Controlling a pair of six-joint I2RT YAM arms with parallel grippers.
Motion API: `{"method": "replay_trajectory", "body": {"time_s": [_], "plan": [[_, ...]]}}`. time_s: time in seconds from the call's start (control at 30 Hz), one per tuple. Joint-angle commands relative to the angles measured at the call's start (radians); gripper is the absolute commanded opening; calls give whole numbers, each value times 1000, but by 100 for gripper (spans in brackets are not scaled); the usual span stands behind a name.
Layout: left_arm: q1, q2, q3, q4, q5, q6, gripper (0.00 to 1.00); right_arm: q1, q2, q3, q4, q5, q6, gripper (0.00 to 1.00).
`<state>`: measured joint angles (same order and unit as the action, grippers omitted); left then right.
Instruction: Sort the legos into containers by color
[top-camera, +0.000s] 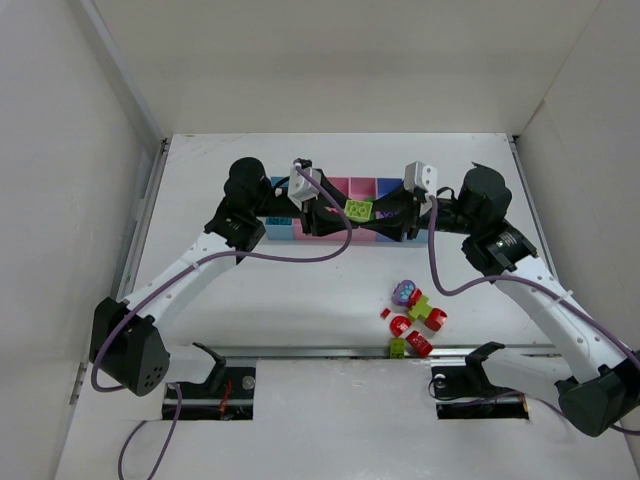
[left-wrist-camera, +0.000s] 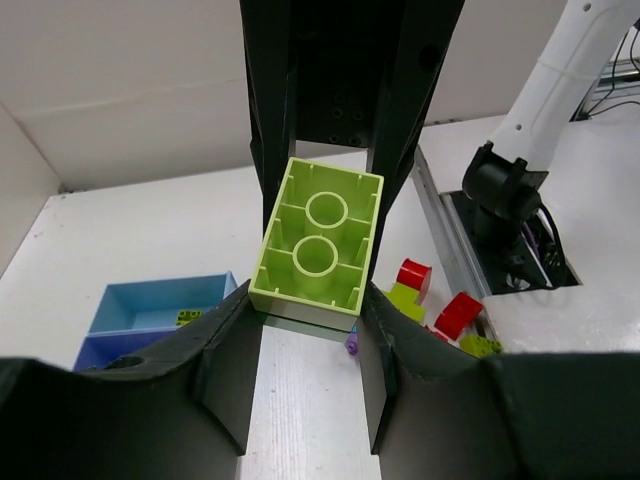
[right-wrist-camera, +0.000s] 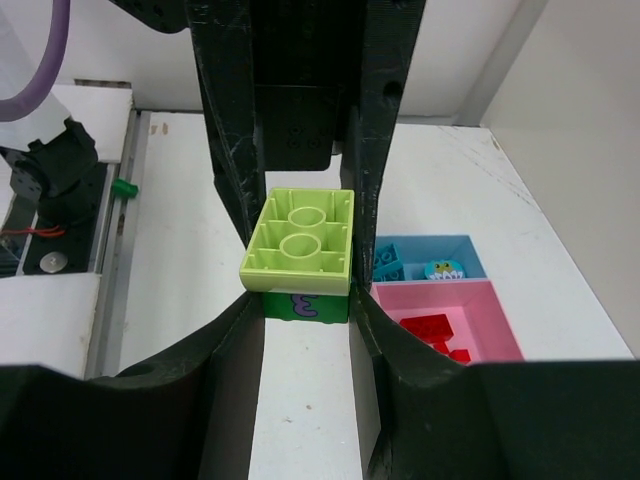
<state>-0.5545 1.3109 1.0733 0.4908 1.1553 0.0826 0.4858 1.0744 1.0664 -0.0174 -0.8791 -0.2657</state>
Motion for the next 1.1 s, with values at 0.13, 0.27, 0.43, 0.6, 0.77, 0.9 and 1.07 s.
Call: {"method": "replay_trajectory", "body": {"time_s": [0.13, 0.27, 0.43, 0.6, 0.77, 0.9, 1.07], "plan": [[-8, -25, 10, 58, 26, -14, 0, 10, 1, 4, 51, 15, -3, 41], [-8, -25, -4, 37, 1, -11, 0, 10, 10, 4, 42, 26, -3, 79], [-8, -16, 7, -96, -34, 78, 0, 10, 10, 17, 42, 26, 6, 79], [-8, -7, 16, -132, -52, 124, 0, 19, 22, 35, 42, -17, 16, 67], [-8, -7, 16, -159, -74, 135, 0, 42, 53, 53, 42, -29, 25, 46], [-8, -7, 16, -159, -84, 155, 0, 53, 88, 64, 42, -40, 45, 24], [-8, 4, 16, -262, -132, 227, 0, 53, 98, 95, 42, 23, 77, 0]]}}
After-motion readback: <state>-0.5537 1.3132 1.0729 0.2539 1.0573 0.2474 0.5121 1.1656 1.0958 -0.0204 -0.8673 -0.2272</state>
